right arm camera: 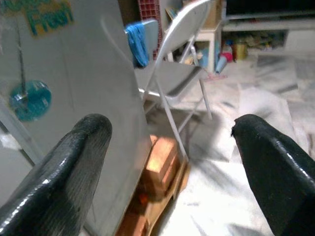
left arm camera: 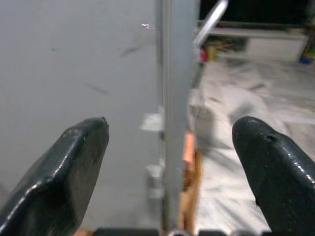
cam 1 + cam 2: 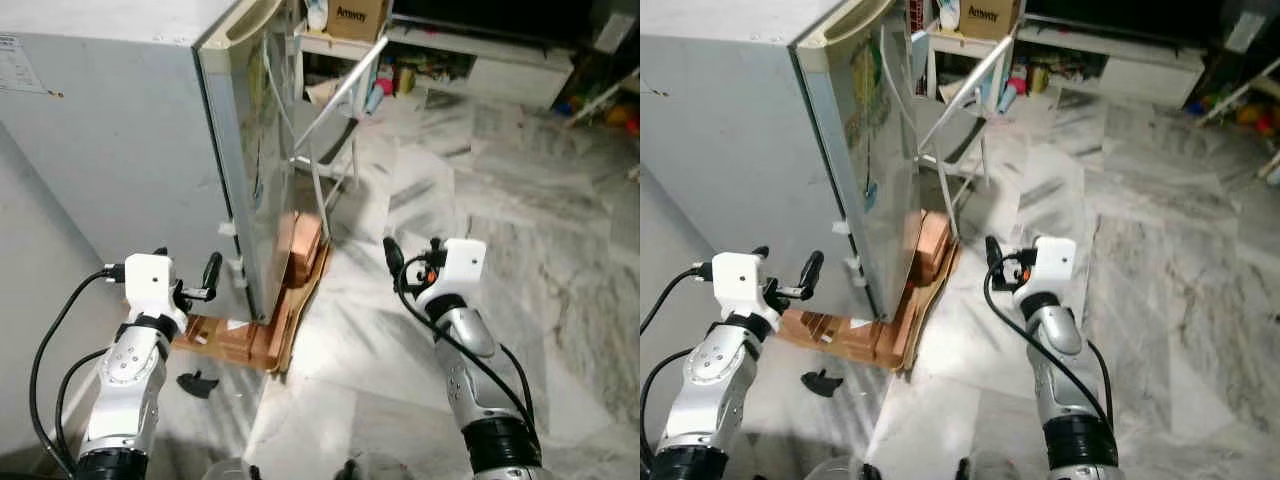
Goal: Restocking fridge
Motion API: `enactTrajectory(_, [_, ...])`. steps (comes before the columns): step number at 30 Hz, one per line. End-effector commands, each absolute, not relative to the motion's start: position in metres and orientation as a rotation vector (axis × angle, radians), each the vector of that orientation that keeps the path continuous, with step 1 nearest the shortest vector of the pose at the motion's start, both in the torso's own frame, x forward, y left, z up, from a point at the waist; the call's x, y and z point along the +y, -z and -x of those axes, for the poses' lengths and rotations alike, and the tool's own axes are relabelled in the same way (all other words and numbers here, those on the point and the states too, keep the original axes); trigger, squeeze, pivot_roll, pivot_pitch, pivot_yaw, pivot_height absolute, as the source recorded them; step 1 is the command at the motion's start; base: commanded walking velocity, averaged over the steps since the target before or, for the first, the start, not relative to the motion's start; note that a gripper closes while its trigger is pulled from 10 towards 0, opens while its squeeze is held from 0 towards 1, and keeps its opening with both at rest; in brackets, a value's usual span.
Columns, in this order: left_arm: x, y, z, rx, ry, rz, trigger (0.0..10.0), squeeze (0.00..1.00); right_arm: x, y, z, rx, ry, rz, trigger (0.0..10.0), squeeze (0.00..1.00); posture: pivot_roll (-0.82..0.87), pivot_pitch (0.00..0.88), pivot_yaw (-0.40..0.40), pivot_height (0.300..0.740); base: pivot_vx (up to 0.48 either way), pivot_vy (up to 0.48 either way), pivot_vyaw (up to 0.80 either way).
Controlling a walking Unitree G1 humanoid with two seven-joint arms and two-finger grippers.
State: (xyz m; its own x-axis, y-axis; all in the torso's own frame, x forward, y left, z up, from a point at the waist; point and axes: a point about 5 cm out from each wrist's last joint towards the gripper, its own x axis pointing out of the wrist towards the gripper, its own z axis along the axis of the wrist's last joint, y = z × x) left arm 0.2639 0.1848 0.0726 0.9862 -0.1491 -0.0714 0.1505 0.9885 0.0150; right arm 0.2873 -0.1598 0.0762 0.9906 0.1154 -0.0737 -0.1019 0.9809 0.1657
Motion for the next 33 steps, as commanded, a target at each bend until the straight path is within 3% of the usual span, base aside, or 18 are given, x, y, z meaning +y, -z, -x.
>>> enactTrajectory(1, [0.189, -0.0753, -0.264, 0.063, 0.15, -0.048, 10.0, 0.0, -0.157, -0.0816, -0.2907, 0.065, -0.121, -0.161, 10.0, 0.0, -0.02, 0.0, -0.021, 0.74, 0.0, 0.0, 0.0])
enactTrajectory(18, [0.1809, -0.0763, -0.261, 0.046, 0.208, -0.046, 10.0, 0.0, -0.1553, -0.0816, -0.2925, 0.068, -0.128, -0.157, 10.0, 0.0, -0.02, 0.0, -0.024, 0.74, 0.047, 0.0, -0.8])
enactTrajectory(33, [0.1794, -0.0762, -0.2595, 0.035, 0.218, -0.021, 10.0, 0.0, -0.1552, -0.0817, -0.2934, 0.065, -0.135, -0.145, 10.0, 0.0, -0.02, 0.0, -0.027, 0.74, 0.304, 0.0, 0.0])
